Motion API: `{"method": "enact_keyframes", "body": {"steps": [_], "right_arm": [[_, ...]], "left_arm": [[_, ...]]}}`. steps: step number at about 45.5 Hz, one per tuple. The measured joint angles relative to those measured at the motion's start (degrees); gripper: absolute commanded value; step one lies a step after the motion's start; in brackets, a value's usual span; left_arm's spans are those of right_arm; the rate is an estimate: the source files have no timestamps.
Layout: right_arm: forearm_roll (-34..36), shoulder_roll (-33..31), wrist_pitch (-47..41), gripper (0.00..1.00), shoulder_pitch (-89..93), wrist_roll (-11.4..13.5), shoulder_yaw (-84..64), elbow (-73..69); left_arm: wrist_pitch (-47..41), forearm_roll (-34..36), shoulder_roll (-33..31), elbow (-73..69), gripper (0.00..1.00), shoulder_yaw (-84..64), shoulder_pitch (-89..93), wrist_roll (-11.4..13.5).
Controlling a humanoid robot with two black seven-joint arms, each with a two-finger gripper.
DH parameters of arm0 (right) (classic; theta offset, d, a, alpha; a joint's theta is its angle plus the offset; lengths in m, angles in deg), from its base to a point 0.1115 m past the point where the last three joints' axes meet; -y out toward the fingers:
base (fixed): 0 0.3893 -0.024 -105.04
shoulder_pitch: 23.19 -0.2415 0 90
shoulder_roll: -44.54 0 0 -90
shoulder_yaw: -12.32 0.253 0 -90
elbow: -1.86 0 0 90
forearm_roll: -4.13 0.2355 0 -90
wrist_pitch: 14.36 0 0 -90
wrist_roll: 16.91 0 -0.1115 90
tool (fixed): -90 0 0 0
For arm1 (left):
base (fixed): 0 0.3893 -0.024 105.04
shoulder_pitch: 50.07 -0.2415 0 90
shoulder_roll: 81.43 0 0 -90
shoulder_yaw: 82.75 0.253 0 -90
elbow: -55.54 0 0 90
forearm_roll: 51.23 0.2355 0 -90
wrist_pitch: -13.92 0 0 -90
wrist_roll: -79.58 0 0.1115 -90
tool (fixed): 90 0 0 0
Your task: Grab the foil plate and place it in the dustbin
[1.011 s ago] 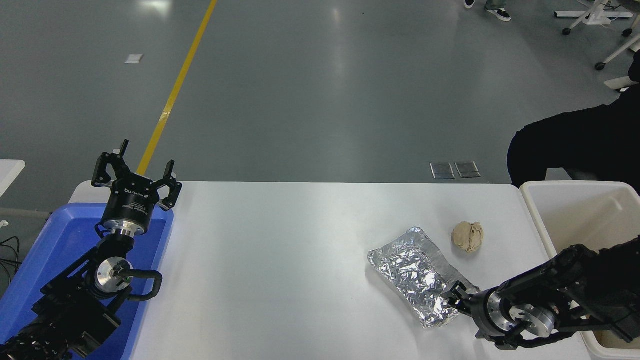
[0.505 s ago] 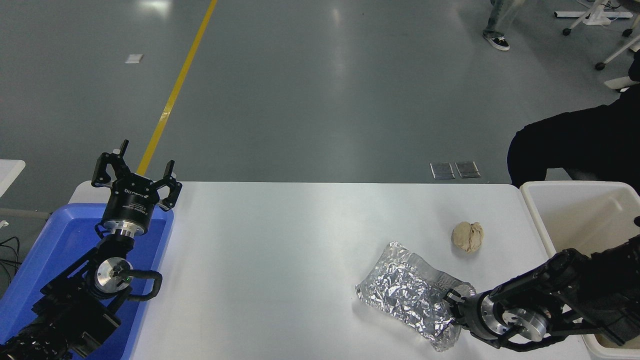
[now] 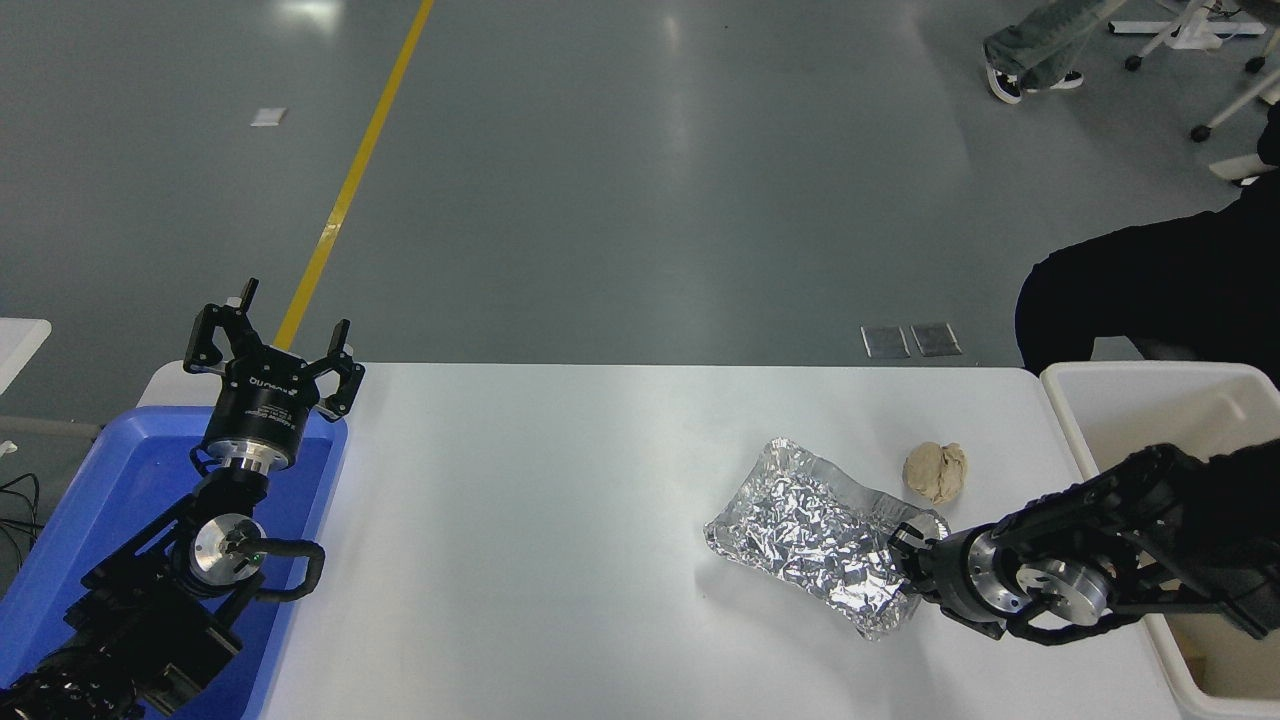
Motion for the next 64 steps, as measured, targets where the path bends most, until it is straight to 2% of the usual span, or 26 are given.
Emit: {"method": "enact_keyframes", "body": {"steps": [21, 35, 51, 64], "right_arm": [[-0.4, -5.0, -16.5, 0.0, -21.7, 0.0, -8.8, -0.2], [-2.0, -5.9, -23.4, 0.0, -33.2, 0.0, -13.7, -0.3], [-4.3, -6.5, -25.3, 0.0, -37.2, 0.0, -16.2, 0.3], [-5.7, -9.1, -23.9, 0.0, -30.2, 0.0, -16.8, 9.8]], "left_arm": [[0.0, 0.0, 0.0, 0.0, 0.98, 0.0, 0.0, 0.0], [0.0, 0.0, 0.0, 0.0, 0.98, 0.0, -0.1, 0.0], [0.0, 0.0, 0.0, 0.0, 0.98, 0.0, -0.1, 0.0], [0.0, 0.0, 0.0, -0.1, 0.98, 0.0, -0.1, 0.0]]}}
